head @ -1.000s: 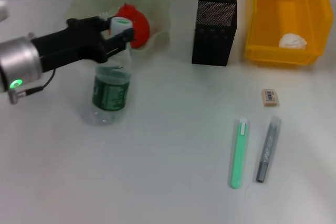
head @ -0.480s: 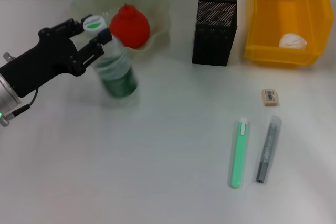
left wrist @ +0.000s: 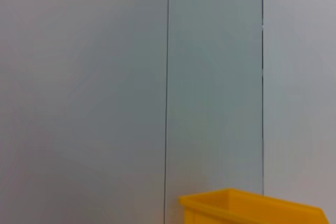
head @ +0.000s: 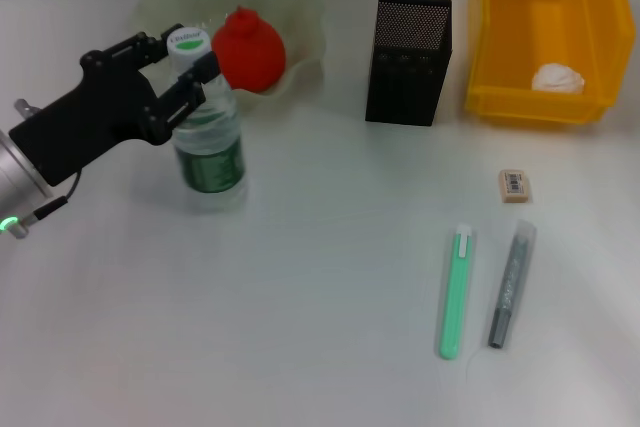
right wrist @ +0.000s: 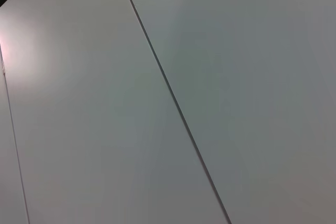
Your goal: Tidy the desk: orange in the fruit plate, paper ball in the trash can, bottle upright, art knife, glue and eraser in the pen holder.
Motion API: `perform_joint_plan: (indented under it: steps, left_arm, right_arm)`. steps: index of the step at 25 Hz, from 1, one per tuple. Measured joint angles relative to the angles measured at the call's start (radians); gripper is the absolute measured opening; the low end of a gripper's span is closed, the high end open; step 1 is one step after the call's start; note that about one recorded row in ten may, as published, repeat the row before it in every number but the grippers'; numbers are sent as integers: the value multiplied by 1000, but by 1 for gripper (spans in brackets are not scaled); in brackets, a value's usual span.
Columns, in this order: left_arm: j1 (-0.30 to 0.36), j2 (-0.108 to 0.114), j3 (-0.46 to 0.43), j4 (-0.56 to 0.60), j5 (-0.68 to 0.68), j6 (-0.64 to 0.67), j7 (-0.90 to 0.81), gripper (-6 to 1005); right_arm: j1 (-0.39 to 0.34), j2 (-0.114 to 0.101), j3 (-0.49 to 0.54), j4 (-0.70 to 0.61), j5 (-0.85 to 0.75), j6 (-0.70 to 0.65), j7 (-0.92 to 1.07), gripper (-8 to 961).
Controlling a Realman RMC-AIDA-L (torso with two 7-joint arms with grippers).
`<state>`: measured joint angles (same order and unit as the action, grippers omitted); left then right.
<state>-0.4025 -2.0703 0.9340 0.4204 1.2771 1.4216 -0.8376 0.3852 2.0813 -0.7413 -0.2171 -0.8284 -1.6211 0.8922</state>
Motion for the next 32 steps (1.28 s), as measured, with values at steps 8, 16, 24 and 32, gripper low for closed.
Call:
perform_joint_plan:
  steps: [8, 16, 24, 32]
  left_arm:
    - [-21, 2, -5, -54, -3, -18, 69, 445]
    - [-26, 0, -4, -54, -3, -30, 25, 443]
    - [-32, 0, -8, -38, -6, -23, 6, 483]
    - [-32, 1, -4, 7, -6, 54, -17, 620]
  right_arm:
    - [-4, 0, -2, 10, -2, -8, 6, 710]
    - [-1, 0, -15, 14, -12, -9, 20, 710]
    - [-7, -3, -48, 0, -14, -12, 65, 710]
    - [-39, -11, -177, -213, -122, -9, 269, 710]
